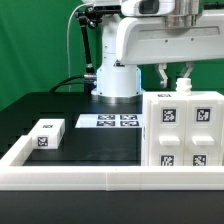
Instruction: Assemble cabinet
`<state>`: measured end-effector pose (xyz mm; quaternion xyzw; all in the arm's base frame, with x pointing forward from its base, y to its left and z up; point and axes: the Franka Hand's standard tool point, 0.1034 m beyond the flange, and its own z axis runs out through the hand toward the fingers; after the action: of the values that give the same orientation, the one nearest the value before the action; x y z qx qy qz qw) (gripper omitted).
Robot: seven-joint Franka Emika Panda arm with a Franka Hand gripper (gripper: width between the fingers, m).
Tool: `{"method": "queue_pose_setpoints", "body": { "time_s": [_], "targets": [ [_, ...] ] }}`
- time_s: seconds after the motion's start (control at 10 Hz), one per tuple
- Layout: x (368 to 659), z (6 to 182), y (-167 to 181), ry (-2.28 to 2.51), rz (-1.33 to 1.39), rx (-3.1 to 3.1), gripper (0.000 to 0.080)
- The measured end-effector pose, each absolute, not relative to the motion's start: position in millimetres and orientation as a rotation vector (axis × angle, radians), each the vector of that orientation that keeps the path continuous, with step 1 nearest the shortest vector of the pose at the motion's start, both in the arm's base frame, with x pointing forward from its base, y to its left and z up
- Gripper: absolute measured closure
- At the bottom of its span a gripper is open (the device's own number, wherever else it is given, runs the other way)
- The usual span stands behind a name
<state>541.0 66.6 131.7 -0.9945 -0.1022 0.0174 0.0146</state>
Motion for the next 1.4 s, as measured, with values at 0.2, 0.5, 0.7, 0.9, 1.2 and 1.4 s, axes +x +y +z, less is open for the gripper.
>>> {"method": "queue_pose_setpoints", "body": {
  "time_s": [0.2,0.5,0.7,0.9,1.2,1.4],
  "targets": [
    [541,131.7,67,-0.318,0.054,-3.096,0.0470],
    [541,131.7,67,-0.318,0.054,-3.096,0.0105],
    [540,130.9,65,-0.323,0.053,-3.096,0.0016],
    [518,120.7,39,-0.348,0.062,-3.100,0.0003],
    [486,99.4,-16,-0.359,0.038,-3.119,0.0003],
    [473,91.6,-52,-0.348,0.052,-3.130,0.0003]
  ]
}}
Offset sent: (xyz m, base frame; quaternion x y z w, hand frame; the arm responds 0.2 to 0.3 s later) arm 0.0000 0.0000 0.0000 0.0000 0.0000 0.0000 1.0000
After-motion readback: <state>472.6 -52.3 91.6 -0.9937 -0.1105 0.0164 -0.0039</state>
